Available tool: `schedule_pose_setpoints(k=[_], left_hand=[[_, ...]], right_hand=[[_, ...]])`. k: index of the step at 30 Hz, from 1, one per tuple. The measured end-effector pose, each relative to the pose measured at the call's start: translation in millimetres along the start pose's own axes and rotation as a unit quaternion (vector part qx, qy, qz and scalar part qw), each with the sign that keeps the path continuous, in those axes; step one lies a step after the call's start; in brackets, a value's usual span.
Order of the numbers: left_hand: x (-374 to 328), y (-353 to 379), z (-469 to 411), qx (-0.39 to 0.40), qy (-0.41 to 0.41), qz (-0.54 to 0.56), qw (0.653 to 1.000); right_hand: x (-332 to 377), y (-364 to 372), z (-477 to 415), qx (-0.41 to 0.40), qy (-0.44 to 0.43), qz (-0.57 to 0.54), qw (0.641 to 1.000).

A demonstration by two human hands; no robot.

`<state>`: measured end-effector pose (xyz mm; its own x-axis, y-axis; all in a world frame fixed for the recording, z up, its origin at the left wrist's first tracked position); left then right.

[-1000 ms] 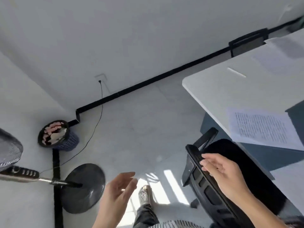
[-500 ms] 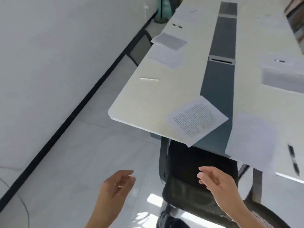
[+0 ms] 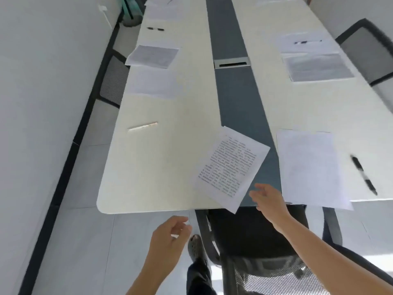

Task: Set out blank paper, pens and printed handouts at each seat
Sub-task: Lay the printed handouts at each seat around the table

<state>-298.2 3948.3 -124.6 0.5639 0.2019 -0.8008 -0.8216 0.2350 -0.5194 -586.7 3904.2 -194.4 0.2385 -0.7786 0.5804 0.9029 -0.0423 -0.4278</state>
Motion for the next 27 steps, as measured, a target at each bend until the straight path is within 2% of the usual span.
schedule_pose_setpoints(k=[3, 5, 7, 11, 13, 15, 19, 21, 22, 23, 25, 26, 27], left_hand=[[15.6, 10.7, -65.5, 0.072, 0.037, -0.075, 0.994], [24.6, 25.8, -110.2, 0.120, 0.096, -0.146, 0.977], [29.6, 45.0, -150.1, 0.176, 0.152, -0.250, 0.940], [49.9, 66.2, -184.7, 0.258, 0.182, -0.407, 0.857], [62.1, 67.4, -179.3, 0.262, 0.204, -0.440, 0.834], [71.1, 64.5, -172.3, 0.260, 0.222, -0.441, 0.830], [79.0, 57.6, -160.1, 0.268, 0.232, -0.437, 0.827], [77.2, 53.4, -153.8, 0.284, 0.226, -0.423, 0.831], [72.4, 50.8, -153.3, 0.287, 0.220, -0.395, 0.845], [64.3, 47.0, -156.3, 0.283, 0.204, -0.348, 0.870], [41.2, 33.5, -173.7, 0.230, 0.127, -0.181, 0.948], [27.2, 24.0, -186.4, 0.187, 0.086, -0.086, 0.975], [9.9, 14.0, -199.1, 0.155, 0.064, -0.005, 0.986]], right_hand=[[2.7, 6.4, -31.3, -0.030, 0.107, -0.101, 0.989], [5.3, 11.5, -46.7, -0.037, 0.155, -0.165, 0.973], [8.8, 14.8, -56.8, -0.039, 0.187, -0.188, 0.963], [18.1, 20.2, -66.7, -0.040, 0.247, -0.251, 0.935], [22.2, 23.6, -68.3, -0.012, 0.274, -0.248, 0.929], [23.7, 28.5, -71.4, -0.001, 0.285, -0.226, 0.931], [37.6, 38.8, -80.1, -0.021, 0.237, -0.222, 0.945], [48.9, 41.0, -80.1, -0.035, 0.199, -0.212, 0.956], [55.3, 40.4, -77.1, -0.035, 0.173, -0.208, 0.962], [62.6, 37.9, -70.8, -0.032, 0.141, -0.203, 0.968], [78.5, 26.5, -55.1, -0.021, 0.061, -0.186, 0.980], [86.4, 18.7, -45.9, -0.015, 0.014, -0.177, 0.984], [94.5, 9.9, -35.7, -0.009, -0.030, -0.172, 0.985]])
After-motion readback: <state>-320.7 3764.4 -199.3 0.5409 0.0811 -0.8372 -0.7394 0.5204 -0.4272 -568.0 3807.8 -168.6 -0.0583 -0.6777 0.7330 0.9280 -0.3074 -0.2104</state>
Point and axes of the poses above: each hand's wrist, its own z-axis away from the middle knuckle, its own y-axis out of the palm, x = y × z, the point moved 4 cm from there along -z, towards the middle knuckle, and after that the axes turned 10 degrees about y, right-handed, at the moved point
